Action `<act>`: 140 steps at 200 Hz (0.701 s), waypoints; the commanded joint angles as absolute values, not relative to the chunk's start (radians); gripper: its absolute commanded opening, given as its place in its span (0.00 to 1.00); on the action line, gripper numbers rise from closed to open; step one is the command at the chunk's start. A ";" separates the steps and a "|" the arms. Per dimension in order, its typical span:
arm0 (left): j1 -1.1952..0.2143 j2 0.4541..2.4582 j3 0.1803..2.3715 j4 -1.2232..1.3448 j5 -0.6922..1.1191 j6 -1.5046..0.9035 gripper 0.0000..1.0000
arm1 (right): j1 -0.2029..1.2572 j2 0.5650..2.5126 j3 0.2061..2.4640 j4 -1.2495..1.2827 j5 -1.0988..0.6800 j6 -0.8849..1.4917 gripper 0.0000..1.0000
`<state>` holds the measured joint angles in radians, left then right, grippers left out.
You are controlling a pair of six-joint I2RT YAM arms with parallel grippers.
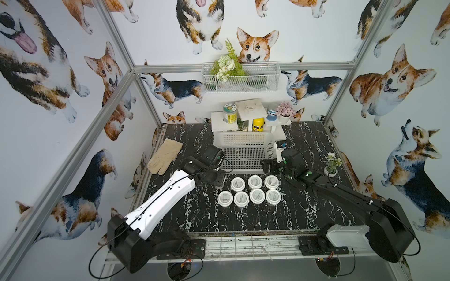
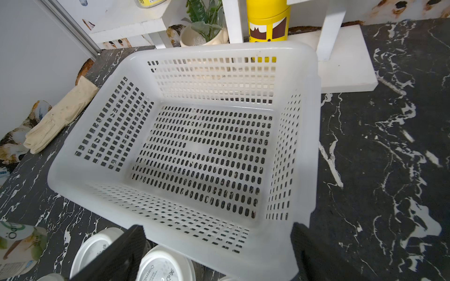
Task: Put the yogurt in the basket
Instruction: Pick up the yogurt from the center of the board, then place the yogurt in the basket.
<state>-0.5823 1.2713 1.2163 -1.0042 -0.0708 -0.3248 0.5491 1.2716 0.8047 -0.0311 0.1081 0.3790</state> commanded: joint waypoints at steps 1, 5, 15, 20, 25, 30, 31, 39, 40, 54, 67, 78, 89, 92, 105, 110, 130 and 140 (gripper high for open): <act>-0.584 1.280 1.265 -1.053 -0.060 -0.308 0.59 | 0.548 1.276 0.815 -0.044 0.109 0.368 0.99; -0.585 1.283 1.275 -1.055 -0.060 -0.306 0.58 | 0.549 1.276 0.817 -0.044 0.108 0.368 0.99; -0.585 1.298 1.300 -1.055 -0.061 -0.300 0.58 | 0.550 1.279 0.817 -0.046 0.107 0.367 0.99; -0.586 1.307 1.312 -1.055 -0.061 -0.297 0.58 | 0.550 1.280 0.816 -0.045 0.107 0.368 0.99; -0.586 1.316 1.324 -1.055 -0.061 -0.295 0.58 | 0.548 1.280 0.817 -0.046 0.109 0.368 0.99; -0.585 1.325 1.338 -1.054 -0.064 -0.292 0.58 | 0.549 1.279 0.817 -0.046 0.107 0.368 0.99; -0.586 1.327 1.341 -1.053 -0.064 -0.292 0.58 | 0.549 1.279 0.816 -0.046 0.107 0.369 0.99; -0.586 1.343 1.363 -1.050 -0.067 -0.287 0.58 | 0.550 1.280 0.816 -0.046 0.109 0.368 0.99; -0.585 1.346 1.367 -1.050 -0.067 -0.287 0.58 | 0.549 1.280 0.816 -0.046 0.109 0.368 0.99; -0.586 1.381 1.414 -1.048 -0.074 -0.275 0.57 | 0.548 1.280 0.816 -0.046 0.109 0.368 0.99; -0.585 1.419 1.465 -1.048 -0.082 -0.264 0.57 | 0.550 1.281 0.816 -0.046 0.108 0.368 0.99; -0.586 1.456 1.513 -1.052 -0.090 -0.252 0.57 | 0.549 1.280 0.816 -0.046 0.107 0.368 0.99; -0.584 1.495 1.566 -1.059 -0.102 -0.239 0.57 | 0.548 1.281 0.817 -0.046 0.106 0.367 0.99; -0.584 1.508 1.582 -1.062 -0.106 -0.235 0.57 | 0.549 1.281 0.818 -0.046 0.107 0.368 0.99; -0.582 1.561 1.651 -1.075 -0.126 -0.218 0.57 | 0.548 1.281 0.818 -0.046 0.106 0.368 0.99; -0.580 1.581 1.676 -1.077 -0.133 -0.214 0.56 | 0.548 1.281 0.818 -0.046 0.106 0.366 0.99; -0.568 1.651 1.781 -1.088 -0.163 -0.192 0.56 | 0.548 1.281 0.818 -0.045 0.103 0.364 0.99; -0.559 1.703 1.819 -1.082 -0.174 -0.185 0.56 | 0.549 1.281 0.816 -0.044 0.104 0.364 0.99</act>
